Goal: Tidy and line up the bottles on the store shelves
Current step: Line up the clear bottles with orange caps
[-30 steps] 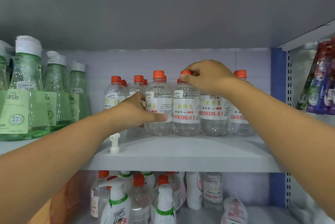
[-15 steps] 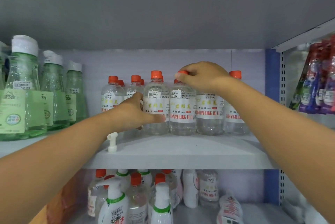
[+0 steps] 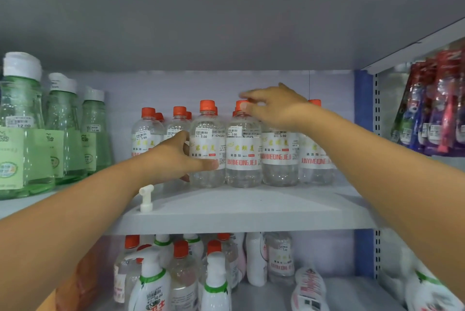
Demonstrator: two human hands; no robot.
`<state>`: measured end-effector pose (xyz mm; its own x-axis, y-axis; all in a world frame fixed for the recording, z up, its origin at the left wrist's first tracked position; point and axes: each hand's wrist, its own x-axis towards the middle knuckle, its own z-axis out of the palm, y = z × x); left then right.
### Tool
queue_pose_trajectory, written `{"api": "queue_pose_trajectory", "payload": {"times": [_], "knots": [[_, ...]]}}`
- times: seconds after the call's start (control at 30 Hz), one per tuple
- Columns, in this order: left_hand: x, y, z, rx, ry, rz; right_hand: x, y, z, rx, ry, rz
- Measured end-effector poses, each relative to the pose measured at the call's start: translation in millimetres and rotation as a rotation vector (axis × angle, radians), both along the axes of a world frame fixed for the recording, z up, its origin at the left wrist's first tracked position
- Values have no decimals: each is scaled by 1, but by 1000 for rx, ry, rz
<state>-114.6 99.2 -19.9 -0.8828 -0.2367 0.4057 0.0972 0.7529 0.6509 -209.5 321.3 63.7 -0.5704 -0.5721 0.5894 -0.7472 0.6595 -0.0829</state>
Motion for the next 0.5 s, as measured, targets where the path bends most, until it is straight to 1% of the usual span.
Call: {"api": "queue_pose_trajectory", "payload": {"times": [0.03,0.1,0.13,0.17,0.23,0.3,0.37,0.5], "knots": [[-1,-1,0,3,-7,0,0,13,0,-139,-33,48],[-5,-4,0,10,-14,-3,-6,45,1,-469,-9,88],[-6,-5,0,13,-18,-4,-11,63,-1,-591,-11,74],[-7,-6,0,14,-23,-4,-17,81,-4,-652,-54,52],[-8,-8,1,19,-27,-7,-24,107,-16,-587,-246,45],[-8,-6,0,25,-26,-14,-34,118,-30,-515,-450,88],[-8,-5,0,30,-25,-10,-40,120,-41,-504,-504,132],[-7,-3,0,48,-38,-18,-39,115,-47,-517,-476,151]]}}
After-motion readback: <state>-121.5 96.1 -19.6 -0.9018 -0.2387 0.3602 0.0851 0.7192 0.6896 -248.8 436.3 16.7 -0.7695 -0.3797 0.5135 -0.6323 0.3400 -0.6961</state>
